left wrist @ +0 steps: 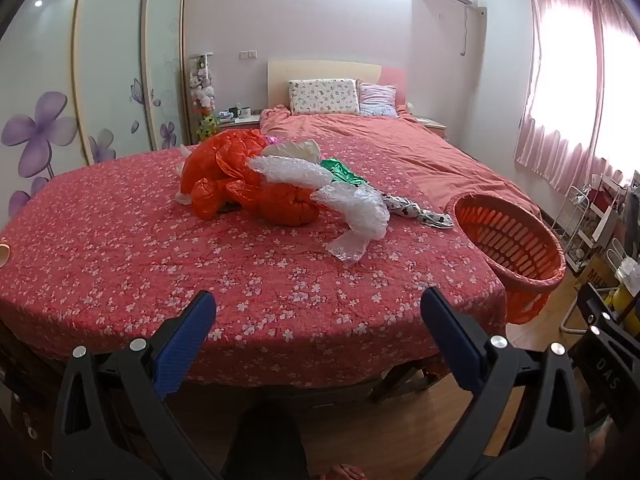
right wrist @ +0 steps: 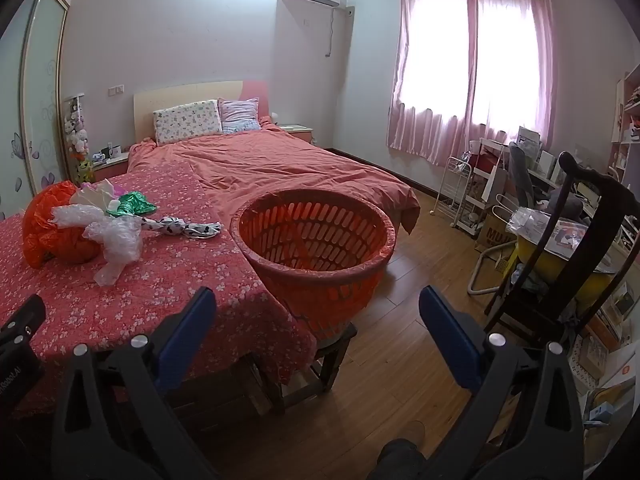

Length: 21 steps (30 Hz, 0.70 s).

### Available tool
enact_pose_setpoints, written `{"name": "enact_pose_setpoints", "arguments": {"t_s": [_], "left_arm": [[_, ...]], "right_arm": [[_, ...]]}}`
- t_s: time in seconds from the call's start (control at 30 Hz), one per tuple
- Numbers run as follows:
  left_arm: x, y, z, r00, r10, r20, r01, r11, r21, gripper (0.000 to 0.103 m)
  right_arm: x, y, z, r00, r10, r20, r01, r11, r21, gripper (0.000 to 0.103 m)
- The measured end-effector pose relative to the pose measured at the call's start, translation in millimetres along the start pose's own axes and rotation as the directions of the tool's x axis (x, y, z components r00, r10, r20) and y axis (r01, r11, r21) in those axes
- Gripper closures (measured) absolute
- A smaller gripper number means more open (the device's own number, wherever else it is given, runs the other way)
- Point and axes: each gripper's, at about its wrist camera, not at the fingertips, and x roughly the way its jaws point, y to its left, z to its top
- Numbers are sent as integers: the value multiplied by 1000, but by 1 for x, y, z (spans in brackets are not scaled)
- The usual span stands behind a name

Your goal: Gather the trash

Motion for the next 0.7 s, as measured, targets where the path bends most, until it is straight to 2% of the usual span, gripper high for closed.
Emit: {"name": "enact_pose_setpoints", "arguments": {"t_s": [0.7], "left_arm": [[0,0,0,1000,-4,-4,4,1000,-5,2]], "right_arm": [[-1,-1,0,1000,0,3,0,1000,0,4]]}}
